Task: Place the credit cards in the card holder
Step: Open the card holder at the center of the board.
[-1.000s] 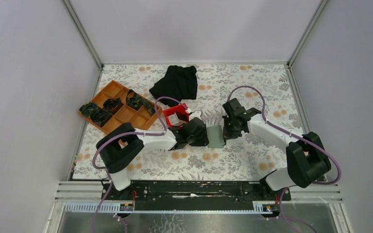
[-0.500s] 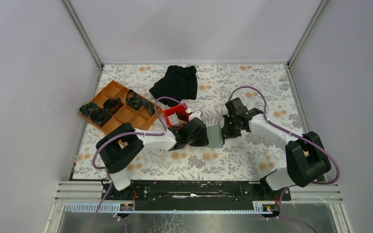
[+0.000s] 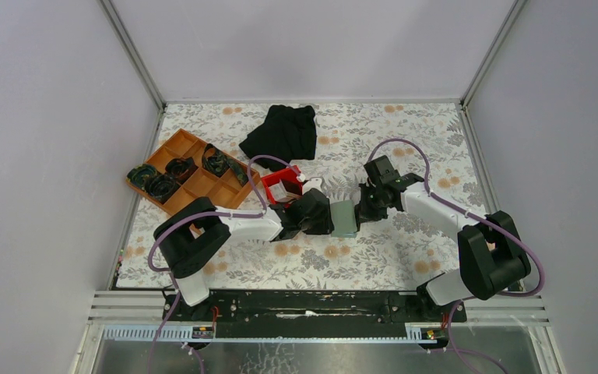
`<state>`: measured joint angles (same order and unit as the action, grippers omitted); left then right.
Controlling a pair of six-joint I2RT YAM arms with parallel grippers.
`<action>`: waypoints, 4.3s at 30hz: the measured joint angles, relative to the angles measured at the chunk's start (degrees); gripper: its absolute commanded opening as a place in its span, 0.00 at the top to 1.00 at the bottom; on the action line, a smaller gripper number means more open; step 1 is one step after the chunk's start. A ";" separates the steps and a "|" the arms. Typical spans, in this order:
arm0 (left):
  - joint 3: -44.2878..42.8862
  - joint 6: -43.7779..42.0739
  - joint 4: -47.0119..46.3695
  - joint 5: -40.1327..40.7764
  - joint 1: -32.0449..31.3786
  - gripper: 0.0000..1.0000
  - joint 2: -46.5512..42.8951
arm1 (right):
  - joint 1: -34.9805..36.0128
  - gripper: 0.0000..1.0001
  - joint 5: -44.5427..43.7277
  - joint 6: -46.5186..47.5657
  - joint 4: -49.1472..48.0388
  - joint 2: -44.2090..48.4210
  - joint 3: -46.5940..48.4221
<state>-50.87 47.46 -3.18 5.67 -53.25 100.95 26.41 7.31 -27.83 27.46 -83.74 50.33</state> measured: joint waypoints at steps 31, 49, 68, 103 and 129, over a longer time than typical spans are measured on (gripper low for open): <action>0.00 0.68 3.85 4.02 0.04 0.50 -1.40 | -0.76 1.00 2.99 0.00 -0.09 0.00 1.57; 0.13 1.79 4.81 4.83 0.07 0.50 -1.73 | -1.66 1.00 4.70 -0.07 -1.29 0.00 1.57; 2.14 2.14 4.26 5.07 0.07 0.51 -3.13 | -2.43 1.00 8.74 -1.22 -4.28 -0.02 1.51; 2.38 3.23 4.33 5.35 0.07 0.51 -3.32 | -2.47 1.00 8.94 1.77 -3.96 -0.55 0.72; 2.38 3.98 4.37 5.51 0.07 0.51 -3.32 | -2.47 1.00 7.69 2.82 -2.43 0.07 1.99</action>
<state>-48.49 51.44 1.19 11.18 -53.19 97.62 23.94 15.00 -25.02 25.04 -83.68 52.31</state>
